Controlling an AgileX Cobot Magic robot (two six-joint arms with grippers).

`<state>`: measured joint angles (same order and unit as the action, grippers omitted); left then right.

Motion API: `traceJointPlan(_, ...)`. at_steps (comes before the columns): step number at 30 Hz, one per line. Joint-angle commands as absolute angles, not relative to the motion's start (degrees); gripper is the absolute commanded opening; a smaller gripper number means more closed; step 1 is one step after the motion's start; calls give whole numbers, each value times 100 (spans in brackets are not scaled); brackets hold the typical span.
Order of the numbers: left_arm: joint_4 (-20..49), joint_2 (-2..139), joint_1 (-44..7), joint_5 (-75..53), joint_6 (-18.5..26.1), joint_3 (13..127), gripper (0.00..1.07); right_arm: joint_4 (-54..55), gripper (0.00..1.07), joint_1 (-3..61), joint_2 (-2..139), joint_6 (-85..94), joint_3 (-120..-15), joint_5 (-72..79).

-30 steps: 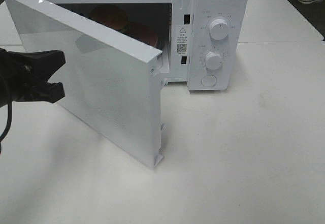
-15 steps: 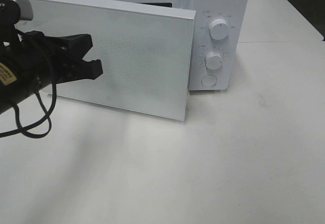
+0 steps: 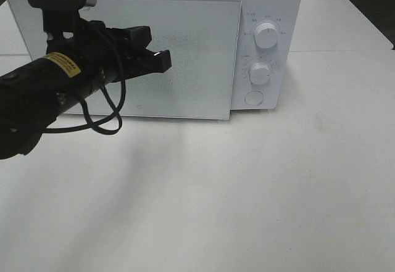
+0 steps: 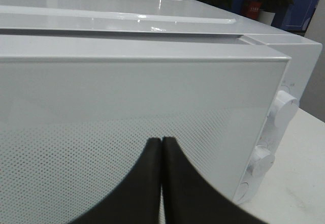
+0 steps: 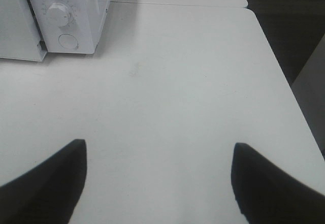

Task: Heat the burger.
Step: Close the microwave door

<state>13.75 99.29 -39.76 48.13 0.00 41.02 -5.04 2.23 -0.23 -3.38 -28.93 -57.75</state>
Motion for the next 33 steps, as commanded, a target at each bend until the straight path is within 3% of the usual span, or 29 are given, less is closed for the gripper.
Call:
traceJointPlan(1, 1444, 10015, -4005, 4721, 0, 4349, 0, -493, 76, 206, -178, -304, -2876, -5712)
traceJointPlan(33, 1690, 11350, -4005, 4280, 109, 6337, 0, -493, 76, 206, -178, -304, -2876, -5712)
